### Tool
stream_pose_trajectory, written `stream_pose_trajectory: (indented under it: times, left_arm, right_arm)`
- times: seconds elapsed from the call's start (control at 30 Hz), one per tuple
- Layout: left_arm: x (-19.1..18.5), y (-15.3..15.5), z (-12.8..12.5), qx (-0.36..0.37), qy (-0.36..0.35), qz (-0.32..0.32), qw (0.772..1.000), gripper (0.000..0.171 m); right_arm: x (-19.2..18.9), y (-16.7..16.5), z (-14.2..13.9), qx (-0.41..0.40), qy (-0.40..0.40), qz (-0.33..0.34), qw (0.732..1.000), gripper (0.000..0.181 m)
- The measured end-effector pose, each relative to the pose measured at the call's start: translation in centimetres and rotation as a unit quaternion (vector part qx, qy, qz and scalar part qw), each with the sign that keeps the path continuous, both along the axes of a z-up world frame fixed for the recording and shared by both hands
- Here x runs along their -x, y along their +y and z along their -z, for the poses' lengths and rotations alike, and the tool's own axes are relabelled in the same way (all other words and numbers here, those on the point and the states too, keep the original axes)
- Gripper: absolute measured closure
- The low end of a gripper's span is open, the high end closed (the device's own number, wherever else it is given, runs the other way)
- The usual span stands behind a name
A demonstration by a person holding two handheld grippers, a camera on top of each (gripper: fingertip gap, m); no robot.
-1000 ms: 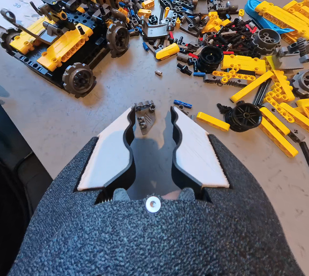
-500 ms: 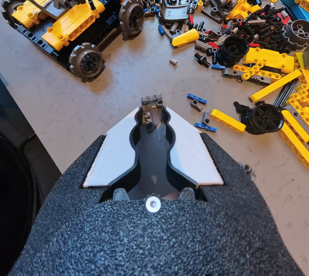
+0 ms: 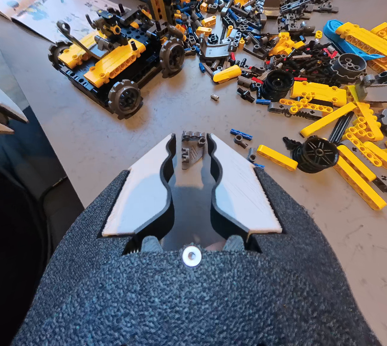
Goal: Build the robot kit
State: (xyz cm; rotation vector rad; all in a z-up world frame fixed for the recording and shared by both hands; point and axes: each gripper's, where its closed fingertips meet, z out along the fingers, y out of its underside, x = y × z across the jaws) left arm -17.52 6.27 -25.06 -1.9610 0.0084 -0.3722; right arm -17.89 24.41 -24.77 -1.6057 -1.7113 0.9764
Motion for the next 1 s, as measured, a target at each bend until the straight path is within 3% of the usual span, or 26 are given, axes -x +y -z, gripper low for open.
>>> stream_pose_trajectory:
  times: [0.17, 0.47, 0.63, 0.9, 1.0]
  left_arm:
    - [0.0, 0.0, 0.1, 0.002, 0.011, -0.001, 1.000, 0.159]
    - [0.3, 0.0, 0.1, 0.002, -0.001, -0.005, 1.000, 0.156]
    - [0.5, -0.1, 0.0, 0.001, -0.007, -0.007, 1.000, 0.155]
    - [1.0, -0.2, -0.1, -0.001, -0.021, -0.013, 1.000, 0.155]
    - [0.9, -0.1, 0.0, 0.001, -0.019, -0.012, 1.000, 0.155]
  right_arm:
    - [0.2, -0.2, -0.6, -0.002, 0.017, 0.016, 1.000, 0.145]
    - [5.0, -6.7, -1.9, -0.012, 0.054, -0.067, 0.996, 0.141]
    - [5.3, -5.8, -3.4, 0.000, 0.073, -0.059, 0.996, 0.138]
    - [2.9, 1.7, -4.9, -0.057, 0.061, 0.047, 0.995, 0.138]
    - [1.4, 2.4, -4.7, -0.059, 0.048, 0.046, 0.996, 0.149]
